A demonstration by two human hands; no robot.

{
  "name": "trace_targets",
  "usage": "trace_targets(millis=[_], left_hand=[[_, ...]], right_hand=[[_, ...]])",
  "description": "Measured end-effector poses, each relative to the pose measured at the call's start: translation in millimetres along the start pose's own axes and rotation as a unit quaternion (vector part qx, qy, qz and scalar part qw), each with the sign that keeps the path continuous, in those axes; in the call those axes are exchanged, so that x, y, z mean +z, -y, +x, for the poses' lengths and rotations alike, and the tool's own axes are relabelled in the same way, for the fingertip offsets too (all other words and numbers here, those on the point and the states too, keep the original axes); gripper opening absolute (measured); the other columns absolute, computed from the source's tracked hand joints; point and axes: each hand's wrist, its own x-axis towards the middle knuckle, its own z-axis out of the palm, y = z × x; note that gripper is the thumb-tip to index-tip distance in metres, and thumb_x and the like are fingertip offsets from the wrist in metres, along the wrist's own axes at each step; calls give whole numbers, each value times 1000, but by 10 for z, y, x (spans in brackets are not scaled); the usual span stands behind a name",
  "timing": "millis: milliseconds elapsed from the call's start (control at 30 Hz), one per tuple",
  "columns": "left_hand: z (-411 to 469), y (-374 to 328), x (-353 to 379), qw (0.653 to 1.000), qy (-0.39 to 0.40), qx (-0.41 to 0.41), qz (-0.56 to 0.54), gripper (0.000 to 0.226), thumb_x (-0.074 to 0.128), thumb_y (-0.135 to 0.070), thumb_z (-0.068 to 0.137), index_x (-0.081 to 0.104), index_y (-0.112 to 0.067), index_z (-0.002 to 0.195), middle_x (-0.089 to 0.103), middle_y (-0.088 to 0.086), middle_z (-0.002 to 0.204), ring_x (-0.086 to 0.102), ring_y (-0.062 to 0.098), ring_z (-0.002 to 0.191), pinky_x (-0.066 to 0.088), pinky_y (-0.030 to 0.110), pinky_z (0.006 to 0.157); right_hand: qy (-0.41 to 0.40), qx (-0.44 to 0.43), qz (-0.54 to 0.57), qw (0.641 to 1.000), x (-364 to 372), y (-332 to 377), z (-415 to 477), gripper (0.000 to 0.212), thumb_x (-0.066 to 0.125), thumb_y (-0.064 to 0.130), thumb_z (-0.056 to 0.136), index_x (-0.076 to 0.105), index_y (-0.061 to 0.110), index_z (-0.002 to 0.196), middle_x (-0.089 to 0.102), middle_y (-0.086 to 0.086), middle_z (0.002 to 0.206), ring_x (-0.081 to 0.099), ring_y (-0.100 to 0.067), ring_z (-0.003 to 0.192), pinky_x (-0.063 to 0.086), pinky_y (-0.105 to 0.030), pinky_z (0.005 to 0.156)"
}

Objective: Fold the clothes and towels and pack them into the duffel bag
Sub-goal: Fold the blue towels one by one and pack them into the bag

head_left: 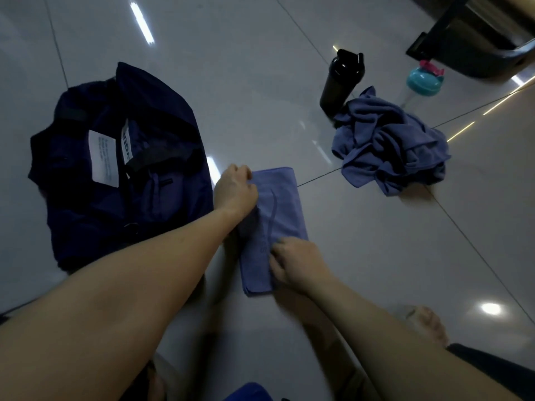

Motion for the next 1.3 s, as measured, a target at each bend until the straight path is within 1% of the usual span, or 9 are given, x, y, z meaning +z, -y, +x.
trace_targets(millis=[200, 400, 500, 600, 767, 900, 1100, 1233, 1300], left_hand=[[-103, 158, 178, 978, 196, 45, 52, 9, 59, -26, 85, 59, -22, 94, 58, -4, 100, 61, 22, 84, 53, 37, 71], [215, 74, 61, 990, 89, 84, 76, 20, 59, -29, 91, 62, -21, 109, 56, -2, 105, 56, 21, 91, 43, 33, 73], [258, 111, 86, 975, 137, 107, 138, 35, 63, -32, 87, 60, -21, 121, 54, 3, 117, 55, 25, 106, 47, 37, 76], [322, 118, 124, 974, 152, 98, 138, 38, 66, -28, 84, 58, -22, 121, 51, 3, 118, 53, 25, 107, 47, 36, 76], [403, 61, 112, 970, 116, 95, 193, 47, 69, -39, 83, 55, -21, 123, 50, 7, 121, 50, 28, 112, 44, 39, 85], [436, 72, 93, 973, 107, 30, 202, 66, 70, -56, 78, 52, -20, 131, 49, 9, 128, 47, 30, 119, 44, 43, 93], [470, 131, 93, 991, 93, -45, 86, 44, 68, -40, 82, 60, -18, 119, 57, 7, 117, 55, 30, 107, 46, 37, 79], [469, 111, 72, 983, 153, -79, 63, 8, 66, -28, 83, 59, -24, 86, 64, 3, 101, 61, 28, 91, 46, 33, 69], [474, 85, 54, 976, 194, -70, 63, 11, 63, -20, 81, 54, -25, 76, 66, 3, 93, 62, 26, 83, 44, 31, 64]], right_hand=[[141, 143, 17, 979, 41, -363, -164, 18, 55, 39, 90, 54, 22, 90, 60, -4, 97, 61, -32, 94, 47, -39, 73], [38, 116, -53, 991, -4, -499, 339, 24, 48, 28, 96, 62, 15, 112, 60, -10, 118, 58, -35, 105, 48, -42, 78], [163, 77, -112, 977, 19, -682, 499, 57, 36, 38, 105, 31, 11, 155, 23, -11, 164, 25, -31, 149, 30, -46, 115], [181, 130, -116, 968, 52, -792, 691, 67, 25, 45, 108, 7, 9, 161, 1, -8, 169, 6, -30, 155, 15, -49, 123], [96, 164, -95, 977, -25, -882, 1228, 60, 27, 38, 108, 20, 7, 158, 15, -11, 167, 21, -31, 150, 25, -47, 118], [157, 143, -105, 972, -73, -1035, 1552, 62, 27, 41, 108, 16, 9, 160, 13, -8, 168, 19, -31, 150, 24, -50, 118], [51, 170, -168, 970, -51, -862, 1515, 34, 42, 26, 102, 56, 7, 127, 57, -13, 125, 53, -32, 112, 41, -42, 87], [66, 261, 64, 961, -109, -932, 1509, 35, 53, 27, 93, 54, 11, 124, 64, -15, 118, 62, -35, 102, 41, -36, 75], [44, 335, 272, 901, -159, -981, 1480, 56, 67, 32, 84, 41, 13, 129, 61, -12, 123, 60, -28, 97, 46, -34, 76]])
